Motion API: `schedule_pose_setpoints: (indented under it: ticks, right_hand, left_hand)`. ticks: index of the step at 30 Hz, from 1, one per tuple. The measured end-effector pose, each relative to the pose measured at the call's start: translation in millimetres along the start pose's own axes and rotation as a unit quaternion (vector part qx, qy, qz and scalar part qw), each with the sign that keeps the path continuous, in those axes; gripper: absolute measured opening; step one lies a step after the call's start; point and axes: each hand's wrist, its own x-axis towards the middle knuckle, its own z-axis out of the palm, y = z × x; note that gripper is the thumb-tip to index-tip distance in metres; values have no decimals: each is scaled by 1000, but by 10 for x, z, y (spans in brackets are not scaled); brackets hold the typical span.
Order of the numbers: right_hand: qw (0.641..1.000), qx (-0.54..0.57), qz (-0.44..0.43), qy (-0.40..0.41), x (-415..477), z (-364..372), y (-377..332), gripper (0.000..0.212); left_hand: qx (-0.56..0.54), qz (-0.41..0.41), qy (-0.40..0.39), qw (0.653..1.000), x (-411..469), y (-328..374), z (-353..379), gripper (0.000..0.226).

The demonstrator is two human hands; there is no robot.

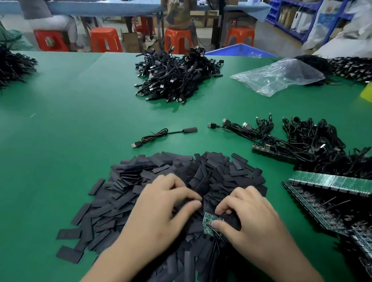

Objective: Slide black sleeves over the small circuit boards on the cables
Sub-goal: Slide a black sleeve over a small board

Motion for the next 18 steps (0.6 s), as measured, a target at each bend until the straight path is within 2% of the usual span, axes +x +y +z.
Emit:
schedule_pose_setpoints:
  ticks: [3, 7, 12, 16, 18]
  right_hand:
    - [999, 40, 3, -1, 10, -13, -7, 16]
    - [987, 162, 16, 7, 9, -61, 7, 12]
    - [920, 386, 60, -43, 28, -83, 6, 10]
    - [892, 449, 56, -26, 33, -70, -39, 7]
    - [882, 466, 47, -48, 22, -74, -90, 7]
  left_hand:
    - [-6, 5, -14, 1000, -126, 51, 65, 25]
    - [-52, -6, 0, 999, -192, 102, 100, 33]
    - [-170, -63, 32, 983, -201, 160, 139, 14]
    - [-300, -122, 4, 946, -198, 147, 125, 9]
    - [-332, -135, 11, 933, -206, 139, 108, 7]
